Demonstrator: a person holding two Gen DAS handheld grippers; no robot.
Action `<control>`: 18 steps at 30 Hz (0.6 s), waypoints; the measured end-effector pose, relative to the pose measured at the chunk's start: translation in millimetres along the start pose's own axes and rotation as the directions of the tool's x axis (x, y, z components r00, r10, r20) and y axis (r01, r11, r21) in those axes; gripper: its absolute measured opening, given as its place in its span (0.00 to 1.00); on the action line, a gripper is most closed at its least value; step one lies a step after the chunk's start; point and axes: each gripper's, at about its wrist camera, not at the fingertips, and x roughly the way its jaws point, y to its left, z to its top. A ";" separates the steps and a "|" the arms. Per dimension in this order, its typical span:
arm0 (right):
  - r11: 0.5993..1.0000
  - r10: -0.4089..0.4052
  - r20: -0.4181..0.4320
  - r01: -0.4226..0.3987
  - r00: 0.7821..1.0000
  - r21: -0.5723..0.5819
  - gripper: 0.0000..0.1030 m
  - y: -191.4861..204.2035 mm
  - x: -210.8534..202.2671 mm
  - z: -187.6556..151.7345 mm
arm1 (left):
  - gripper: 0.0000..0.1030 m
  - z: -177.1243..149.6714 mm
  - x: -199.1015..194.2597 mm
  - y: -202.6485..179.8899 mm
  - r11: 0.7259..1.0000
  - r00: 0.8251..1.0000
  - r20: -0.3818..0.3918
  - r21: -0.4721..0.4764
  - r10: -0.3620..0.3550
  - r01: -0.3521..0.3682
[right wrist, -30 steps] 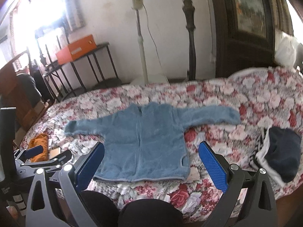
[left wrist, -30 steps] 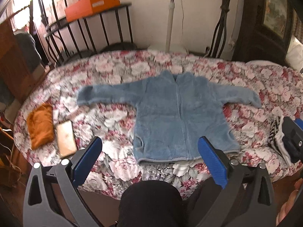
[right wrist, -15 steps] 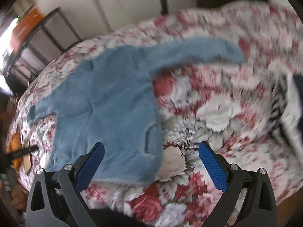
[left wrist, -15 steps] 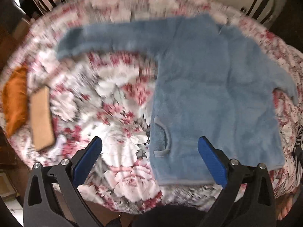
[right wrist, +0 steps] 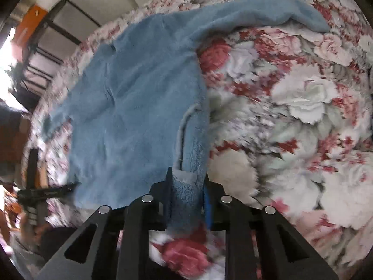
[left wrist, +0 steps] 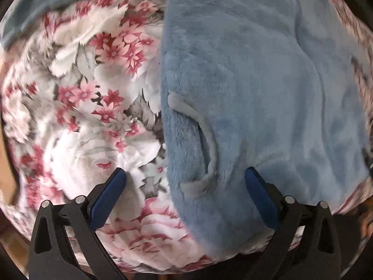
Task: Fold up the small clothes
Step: 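Move the right tool to the jacket sleeve and grasp its cuff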
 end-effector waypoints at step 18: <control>0.980 -0.046 0.082 0.060 0.996 -0.189 0.65 52.4 14.0 47.3 | 0.96 49.0 -53.9 -33.0 0.997 0.980 0.193 0.053 0.048 -0.060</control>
